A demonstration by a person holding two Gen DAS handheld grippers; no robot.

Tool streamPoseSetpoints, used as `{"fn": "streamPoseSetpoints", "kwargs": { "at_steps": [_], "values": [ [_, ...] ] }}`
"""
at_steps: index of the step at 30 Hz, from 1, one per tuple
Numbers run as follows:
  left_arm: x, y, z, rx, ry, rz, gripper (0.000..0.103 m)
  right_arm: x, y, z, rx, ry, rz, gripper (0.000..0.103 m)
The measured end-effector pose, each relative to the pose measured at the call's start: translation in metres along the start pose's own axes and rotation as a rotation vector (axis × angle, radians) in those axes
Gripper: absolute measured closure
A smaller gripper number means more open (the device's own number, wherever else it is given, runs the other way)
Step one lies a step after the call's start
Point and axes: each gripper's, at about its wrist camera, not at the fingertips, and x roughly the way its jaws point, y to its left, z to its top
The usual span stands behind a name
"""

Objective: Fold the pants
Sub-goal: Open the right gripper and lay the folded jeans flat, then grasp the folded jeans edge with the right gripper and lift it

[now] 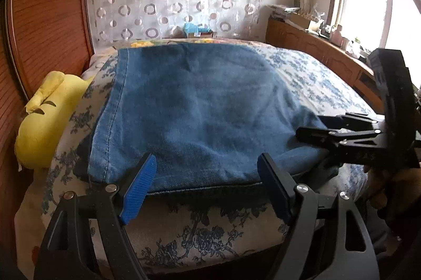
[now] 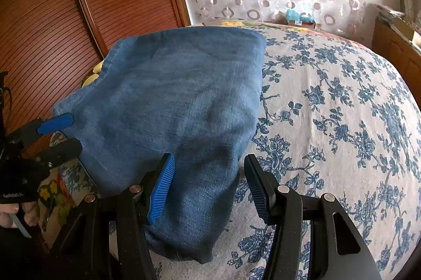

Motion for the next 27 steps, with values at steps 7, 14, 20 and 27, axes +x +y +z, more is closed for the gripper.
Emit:
{"fn": "streamPoseSetpoints", "kwargs": {
  "at_steps": [7,14,20,27],
  "values": [
    [0.012,-0.001,-0.012,0.025,0.020,0.019,0.023,-0.004,0.002,-0.006,0.009,-0.009,0.007,0.046],
    [0.014,-0.001,-0.014,0.033,0.014,0.022,0.023,-0.008,0.011,-0.012,0.016,0.000,0.027,0.051],
    [0.015,-0.001,-0.014,0.036,0.011,0.020,0.022,-0.009,0.010,-0.009,0.035,-0.017,0.046,0.079],
    [0.014,0.001,-0.015,0.031,0.001,0.010,0.022,-0.034,0.013,0.001,0.039,-0.112,0.124,0.090]
  ]
}}
